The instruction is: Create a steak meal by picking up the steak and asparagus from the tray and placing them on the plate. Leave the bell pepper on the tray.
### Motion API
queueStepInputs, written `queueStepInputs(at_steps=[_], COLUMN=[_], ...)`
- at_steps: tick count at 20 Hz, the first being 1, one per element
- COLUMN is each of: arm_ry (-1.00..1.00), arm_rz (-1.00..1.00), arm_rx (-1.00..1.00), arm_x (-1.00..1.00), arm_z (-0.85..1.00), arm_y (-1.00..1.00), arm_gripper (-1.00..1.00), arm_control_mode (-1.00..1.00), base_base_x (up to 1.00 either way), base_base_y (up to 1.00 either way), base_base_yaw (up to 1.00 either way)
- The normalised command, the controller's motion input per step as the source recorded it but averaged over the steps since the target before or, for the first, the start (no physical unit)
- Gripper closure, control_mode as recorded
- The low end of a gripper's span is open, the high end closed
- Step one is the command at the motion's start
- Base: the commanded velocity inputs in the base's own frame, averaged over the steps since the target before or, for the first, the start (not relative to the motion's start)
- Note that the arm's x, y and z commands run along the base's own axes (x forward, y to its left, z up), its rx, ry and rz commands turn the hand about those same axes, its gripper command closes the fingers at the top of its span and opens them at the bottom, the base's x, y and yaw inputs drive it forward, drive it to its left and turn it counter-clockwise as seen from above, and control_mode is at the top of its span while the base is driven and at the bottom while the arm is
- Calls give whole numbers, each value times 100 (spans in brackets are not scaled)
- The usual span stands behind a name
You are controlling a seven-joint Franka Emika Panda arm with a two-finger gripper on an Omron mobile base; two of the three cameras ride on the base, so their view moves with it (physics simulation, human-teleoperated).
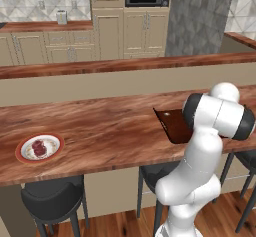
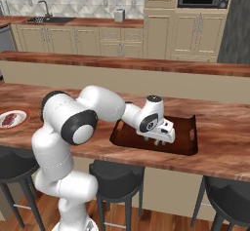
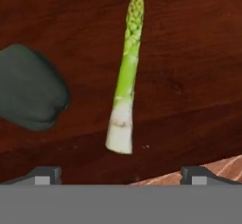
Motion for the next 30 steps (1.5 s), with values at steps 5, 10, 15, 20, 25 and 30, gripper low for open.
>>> queueStepInputs(at_steps=[5,10,15,20,25,30], arm_ry=[0,0,0,-1,4,5], arm_rz=[9,7,5,0,-1,3], arm_rx=[2,4,2,0,0,0], arm_x=[26,28,24,16,5,-24], arm_z=[-21,-16,-12,-11,0,12], arm_y=[-8,-24,-13,3,10,19], arm_gripper=[-100,-100,-100,100,100,100], arm_control_mode=[-100,-100,-100,-100,-100,-100], base_base_x=[0,0,0,0,0,0], base_base_y=[0,0,0,0,0,0], base_base_yaw=[0,0,0,0,0,0])
